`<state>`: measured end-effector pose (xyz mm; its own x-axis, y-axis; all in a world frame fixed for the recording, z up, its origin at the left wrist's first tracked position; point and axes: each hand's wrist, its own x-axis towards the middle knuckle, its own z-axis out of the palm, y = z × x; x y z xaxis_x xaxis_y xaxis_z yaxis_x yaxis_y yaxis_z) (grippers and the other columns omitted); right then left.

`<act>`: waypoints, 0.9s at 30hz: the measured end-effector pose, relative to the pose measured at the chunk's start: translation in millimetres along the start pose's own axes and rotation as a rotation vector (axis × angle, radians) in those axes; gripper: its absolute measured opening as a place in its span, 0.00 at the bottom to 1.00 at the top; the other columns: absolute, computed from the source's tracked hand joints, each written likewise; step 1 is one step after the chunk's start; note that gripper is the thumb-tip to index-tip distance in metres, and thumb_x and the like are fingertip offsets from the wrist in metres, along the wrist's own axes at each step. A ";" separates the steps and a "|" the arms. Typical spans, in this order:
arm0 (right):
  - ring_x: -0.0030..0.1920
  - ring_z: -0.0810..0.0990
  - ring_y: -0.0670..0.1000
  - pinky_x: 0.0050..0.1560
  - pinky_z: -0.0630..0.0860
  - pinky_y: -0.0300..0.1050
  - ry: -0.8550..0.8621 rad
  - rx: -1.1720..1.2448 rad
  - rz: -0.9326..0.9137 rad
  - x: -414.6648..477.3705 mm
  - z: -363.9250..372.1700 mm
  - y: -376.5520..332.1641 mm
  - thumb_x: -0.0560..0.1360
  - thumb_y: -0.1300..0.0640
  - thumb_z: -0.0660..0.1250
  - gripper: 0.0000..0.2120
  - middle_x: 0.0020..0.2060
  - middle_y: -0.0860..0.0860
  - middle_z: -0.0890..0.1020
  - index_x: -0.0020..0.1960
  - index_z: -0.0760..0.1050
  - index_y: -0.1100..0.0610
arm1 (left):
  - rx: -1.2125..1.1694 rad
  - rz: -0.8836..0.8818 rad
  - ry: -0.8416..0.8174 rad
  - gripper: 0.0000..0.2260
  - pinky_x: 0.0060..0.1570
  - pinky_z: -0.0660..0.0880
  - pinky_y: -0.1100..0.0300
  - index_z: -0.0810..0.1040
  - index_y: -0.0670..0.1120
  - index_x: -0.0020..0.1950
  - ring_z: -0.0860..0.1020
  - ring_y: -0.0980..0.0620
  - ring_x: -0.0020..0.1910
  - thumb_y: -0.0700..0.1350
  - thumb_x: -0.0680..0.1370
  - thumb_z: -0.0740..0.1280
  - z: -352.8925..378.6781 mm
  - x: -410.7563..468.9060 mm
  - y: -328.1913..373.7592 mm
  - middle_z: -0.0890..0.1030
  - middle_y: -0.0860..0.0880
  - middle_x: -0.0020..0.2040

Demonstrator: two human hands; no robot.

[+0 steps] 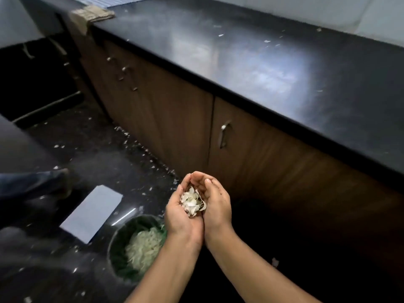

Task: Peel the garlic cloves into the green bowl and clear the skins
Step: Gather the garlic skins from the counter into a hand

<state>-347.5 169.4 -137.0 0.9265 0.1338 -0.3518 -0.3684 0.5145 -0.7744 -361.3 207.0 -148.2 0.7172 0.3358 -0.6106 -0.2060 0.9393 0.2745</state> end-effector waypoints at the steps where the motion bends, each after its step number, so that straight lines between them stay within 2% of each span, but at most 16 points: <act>1: 0.38 0.81 0.47 0.41 0.78 0.35 -0.004 -0.007 0.053 2.6 7.2 21.5 0.78 0.71 0.54 0.14 0.37 0.56 0.82 0.42 0.78 0.66 | -0.014 0.018 0.041 0.16 0.45 0.80 0.58 0.80 0.41 0.43 0.83 0.51 0.37 0.43 0.81 0.55 -14.7 7.1 12.4 0.84 0.45 0.39; 3: 0.34 0.80 0.46 0.39 0.77 0.35 -0.008 -0.066 0.143 9.2 15.8 58.1 0.77 0.71 0.54 0.17 0.32 0.52 0.82 0.37 0.78 0.63 | -0.051 0.034 0.130 0.14 0.48 0.79 0.57 0.80 0.42 0.43 0.82 0.50 0.37 0.42 0.80 0.56 -38.5 17.9 32.0 0.83 0.46 0.36; 5: 0.33 0.80 0.46 0.38 0.77 0.36 -0.019 -0.160 0.261 12.8 27.2 98.1 0.76 0.70 0.54 0.18 0.29 0.51 0.82 0.35 0.78 0.61 | -0.099 0.094 0.250 0.12 0.46 0.76 0.57 0.79 0.43 0.43 0.81 0.50 0.40 0.42 0.80 0.58 -67.7 31.7 53.3 0.82 0.46 0.37; 8: 0.29 0.79 0.47 0.33 0.76 0.37 -0.039 -0.186 0.462 17.2 33.5 152.7 0.76 0.69 0.53 0.17 0.25 0.51 0.80 0.34 0.76 0.62 | -0.294 0.119 0.339 0.12 0.56 0.73 0.61 0.75 0.43 0.40 0.75 0.52 0.41 0.42 0.80 0.57 -108.2 51.9 75.7 0.76 0.49 0.38; 10: 0.24 0.78 0.46 0.28 0.75 0.35 -0.015 -0.213 0.592 21.4 33.6 186.1 0.76 0.69 0.53 0.16 0.22 0.51 0.79 0.34 0.74 0.63 | -0.350 0.140 0.405 0.13 0.52 0.73 0.61 0.73 0.43 0.39 0.74 0.52 0.39 0.42 0.80 0.55 -141.7 69.7 85.1 0.75 0.48 0.37; 12: 0.23 0.77 0.46 0.26 0.74 0.34 0.034 -0.261 0.702 27.1 30.7 215.4 0.76 0.69 0.54 0.15 0.19 0.51 0.77 0.34 0.73 0.63 | -0.297 0.136 0.479 0.14 0.46 0.73 0.58 0.72 0.42 0.39 0.76 0.49 0.36 0.42 0.80 0.53 -174.3 87.2 91.9 0.77 0.46 0.35; 14: 0.29 0.76 0.48 0.30 0.74 0.36 0.045 -0.347 0.773 34.4 28.3 235.8 0.77 0.68 0.54 0.15 0.21 0.50 0.78 0.35 0.73 0.62 | -0.272 0.118 0.549 0.14 0.43 0.74 0.56 0.73 0.40 0.41 0.79 0.47 0.32 0.41 0.81 0.52 -200.4 102.4 97.2 0.79 0.42 0.34; 15: 0.32 0.75 0.48 0.33 0.73 0.37 0.042 -0.396 0.801 38.2 27.3 242.3 0.77 0.68 0.54 0.15 0.24 0.51 0.78 0.35 0.73 0.61 | -0.254 0.114 0.579 0.15 0.44 0.75 0.55 0.74 0.38 0.44 0.80 0.46 0.33 0.42 0.81 0.51 -211.1 109.7 99.4 0.79 0.41 0.37; 18: 0.33 0.70 0.48 0.36 0.71 0.39 -0.002 -0.563 0.872 43.3 27.5 248.3 0.79 0.67 0.55 0.14 0.33 0.53 0.73 0.36 0.71 0.60 | -0.233 0.045 0.632 0.19 0.62 0.70 0.50 0.72 0.37 0.63 0.77 0.41 0.57 0.47 0.82 0.50 -237.5 125.5 106.4 0.77 0.37 0.57; 19: 0.33 0.70 0.47 0.42 0.73 0.43 -0.020 -0.601 0.900 45.1 27.5 251.6 0.79 0.67 0.55 0.13 0.33 0.52 0.72 0.38 0.71 0.60 | -0.247 0.023 0.632 0.21 0.67 0.67 0.49 0.69 0.37 0.67 0.73 0.41 0.63 0.49 0.82 0.50 -245.7 130.6 108.9 0.75 0.36 0.62; 20: 0.33 0.70 0.47 0.48 0.74 0.46 -0.033 -0.627 0.919 47.4 27.7 253.9 0.79 0.67 0.55 0.11 0.34 0.52 0.72 0.41 0.73 0.61 | -0.253 0.011 0.643 0.21 0.69 0.64 0.48 0.68 0.39 0.68 0.71 0.40 0.66 0.50 0.83 0.50 -250.3 133.6 111.2 0.72 0.36 0.66; 23: 0.37 0.74 0.48 0.50 0.75 0.41 -0.042 -0.658 0.939 54.0 26.4 266.1 0.80 0.66 0.54 0.11 0.39 0.54 0.75 0.50 0.75 0.62 | -0.256 0.003 0.651 0.23 0.71 0.61 0.45 0.68 0.43 0.67 0.68 0.39 0.69 0.57 0.82 0.49 -259.0 139.9 116.7 0.67 0.36 0.70; 25: 0.39 0.73 0.48 0.62 0.70 0.45 -0.078 -0.708 0.946 57.4 24.9 272.6 0.80 0.66 0.51 0.15 0.41 0.54 0.75 0.62 0.72 0.63 | -0.246 -0.019 0.650 0.29 0.72 0.57 0.41 0.64 0.44 0.72 0.62 0.39 0.73 0.62 0.81 0.47 -266.6 144.5 118.2 0.62 0.37 0.74; 26: 0.41 0.73 0.47 0.65 0.67 0.46 -0.118 -0.749 0.947 59.4 24.3 274.8 0.80 0.66 0.51 0.17 0.44 0.54 0.75 0.66 0.70 0.63 | -0.236 -0.030 0.637 0.31 0.72 0.53 0.39 0.61 0.44 0.74 0.58 0.40 0.75 0.64 0.80 0.45 -269.7 146.3 118.3 0.57 0.39 0.76; 27: 0.48 0.75 0.48 0.66 0.66 0.47 -0.177 -0.811 0.931 61.4 22.5 278.2 0.80 0.67 0.51 0.18 0.50 0.56 0.77 0.67 0.70 0.62 | -0.241 -0.028 0.633 0.32 0.72 0.50 0.38 0.58 0.46 0.76 0.54 0.40 0.76 0.65 0.79 0.44 -273.1 148.6 118.0 0.54 0.41 0.78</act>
<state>-391.4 339.8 -362.3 0.2625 0.3106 -0.9136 -0.7729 -0.4992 -0.3918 -460.9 387.1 -409.4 0.2115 0.2195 -0.9524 -0.3885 0.9130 0.1242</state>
